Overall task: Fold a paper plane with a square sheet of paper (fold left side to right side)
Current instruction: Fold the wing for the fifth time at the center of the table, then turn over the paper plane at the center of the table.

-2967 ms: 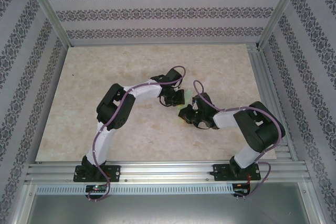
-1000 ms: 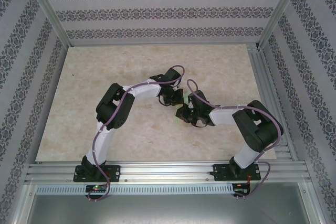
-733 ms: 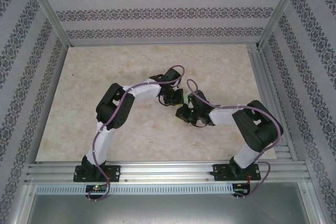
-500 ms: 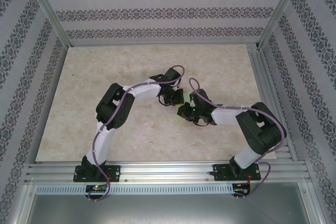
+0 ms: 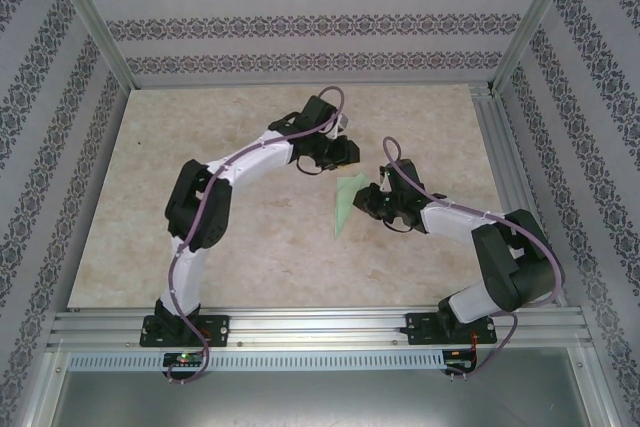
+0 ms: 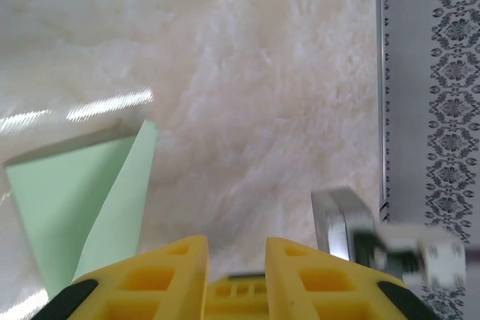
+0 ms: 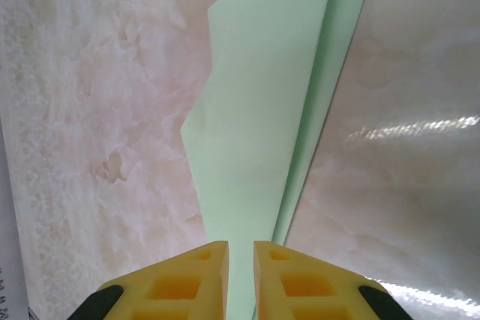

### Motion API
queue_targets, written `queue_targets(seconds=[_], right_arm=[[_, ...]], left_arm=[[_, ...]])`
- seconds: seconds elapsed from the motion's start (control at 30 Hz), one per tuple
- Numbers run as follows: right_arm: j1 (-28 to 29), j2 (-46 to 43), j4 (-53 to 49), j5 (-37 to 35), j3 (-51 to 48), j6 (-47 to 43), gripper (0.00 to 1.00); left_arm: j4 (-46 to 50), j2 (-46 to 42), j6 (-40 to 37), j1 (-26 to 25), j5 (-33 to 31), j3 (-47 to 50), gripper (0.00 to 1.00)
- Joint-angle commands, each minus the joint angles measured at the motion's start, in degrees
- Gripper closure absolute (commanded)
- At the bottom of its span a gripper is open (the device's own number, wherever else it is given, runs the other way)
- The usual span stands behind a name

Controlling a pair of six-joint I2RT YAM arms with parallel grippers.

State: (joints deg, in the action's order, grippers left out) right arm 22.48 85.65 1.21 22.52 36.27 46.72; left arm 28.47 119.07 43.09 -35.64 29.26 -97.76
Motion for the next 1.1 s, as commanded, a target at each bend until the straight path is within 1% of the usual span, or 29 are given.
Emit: queue_targets(seconds=[0.0, 0.1, 0.17, 0.23, 0.27, 0.37, 0.47, 0.57, 0.6, 0.7, 0.8, 0.87, 0.97, 1.07], right_arm=[[-1.0, -0.4, -0.4, 1.7, 0.8, -2.0, 0.83], [-1.9, -0.6, -1.0, 2.0, 1.1, -3.0, 0.82], [-2.0, -0.9, -6.5, 0.4, 3.4, -5.4, 0.80], [-0.8, -1.5, -14.6, -4.6, 7.2, -8.4, 0.76], [0.4, -1.7, -18.8, -8.2, 9.2, -9.9, 0.72], [5.3, 0.1, -28.2, -16.7, 15.2, -12.1, 0.65], [9.3, 4.1, -33.7, -23.3, 20.6, -12.1, 0.61], [13.3, 9.3, -39.4, -30.9, 26.6, -12.1, 0.53], [14.5, 11.0, -40.7, -32.7, 28.5, -12.0, 0.51], [17.4, 15.7, -44.5, -36.9, 33.6, -12.5, 0.49], [18.9, 20.0, -47.4, -39.5, 37.7, -12.8, 0.48], [19.4, 22.0, -47.8, -39.9, 39.0, -12.8, 0.48], [19.9, 24.4, -48.9, -40.9, 40.8, -12.7, 0.51], [20.0, 26.0, -49.7, -41.3, 41.6, -12.5, 0.59]], left_arm=[[-2.7, -6.7, -0.3, 0.4, -1.3, 8.8, 0.73], [-7.4, -12.6, 2.1, 0.3, -2.2, 19.3, 0.73], [-9.4, -16.5, 3.5, 0.3, -3.8, 25.3, 0.73], [-8.8, -20.3, 4.0, 0.3, -7.2, 29.9, 0.72], [-8.0, -22.6, 4.1, 0.3, -9.7, 32.0, 0.72], [-5.8, -29.2, 4.9, 0.3, -16.9, 37.8, 0.70], [-4.6, -35.3, 6.2, 0.3, -22.4, 43.1, 0.62], [-3.2, -39.5, 6.9, 0.3, -26.4, 46.9, 0.43], [-2.5, -40.3, 6.9, 0.3, -27.2, 47.6, 0.38], [-0.6, -41.8, 6.5, 0.2, -28.8, 48.7, 0.25], [0.1, -42.6, 6.2, 0.3, -29.2, 49.0, 0.18], [0.2, -42.8, 6.0, 0.3, -29.1, 49.1, 0.16], [0.5, -42.9, 5.4, 0.3, -29.1, 49.1, 0.15], [0.6, -43.1, 5.4, 0.3, -29.1, 49.4, 0.15]])
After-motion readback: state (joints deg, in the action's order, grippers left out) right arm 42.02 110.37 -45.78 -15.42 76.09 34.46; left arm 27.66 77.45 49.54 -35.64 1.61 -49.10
